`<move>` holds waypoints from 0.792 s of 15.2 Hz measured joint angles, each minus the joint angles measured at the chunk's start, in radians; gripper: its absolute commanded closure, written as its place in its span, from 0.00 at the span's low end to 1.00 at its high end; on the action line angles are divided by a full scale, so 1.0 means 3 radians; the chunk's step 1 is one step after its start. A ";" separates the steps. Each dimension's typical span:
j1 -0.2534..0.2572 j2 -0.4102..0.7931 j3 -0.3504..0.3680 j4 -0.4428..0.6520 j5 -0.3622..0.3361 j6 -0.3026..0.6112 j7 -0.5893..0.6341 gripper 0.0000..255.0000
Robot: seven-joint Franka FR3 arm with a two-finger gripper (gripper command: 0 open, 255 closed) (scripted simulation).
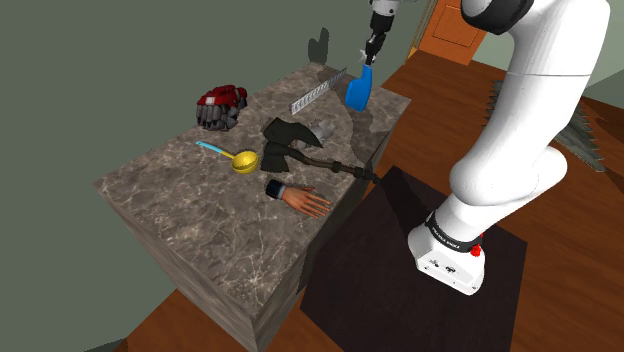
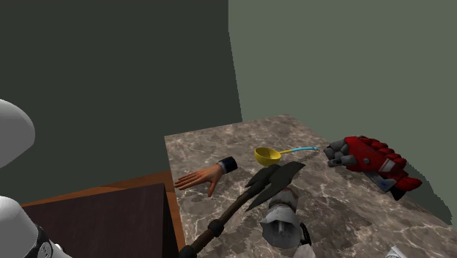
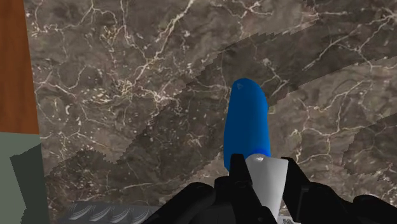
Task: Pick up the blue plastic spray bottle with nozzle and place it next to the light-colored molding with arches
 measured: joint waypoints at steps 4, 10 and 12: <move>0.0000 -0.0001 0.0000 -0.0001 0.0000 0.0001 0.0000 0.00; -0.0005 -0.0006 -0.0003 0.0133 -0.0002 -0.0135 -0.0002 0.00; -0.0005 -0.0047 -0.0005 0.0253 -0.0006 -0.0294 0.0002 0.00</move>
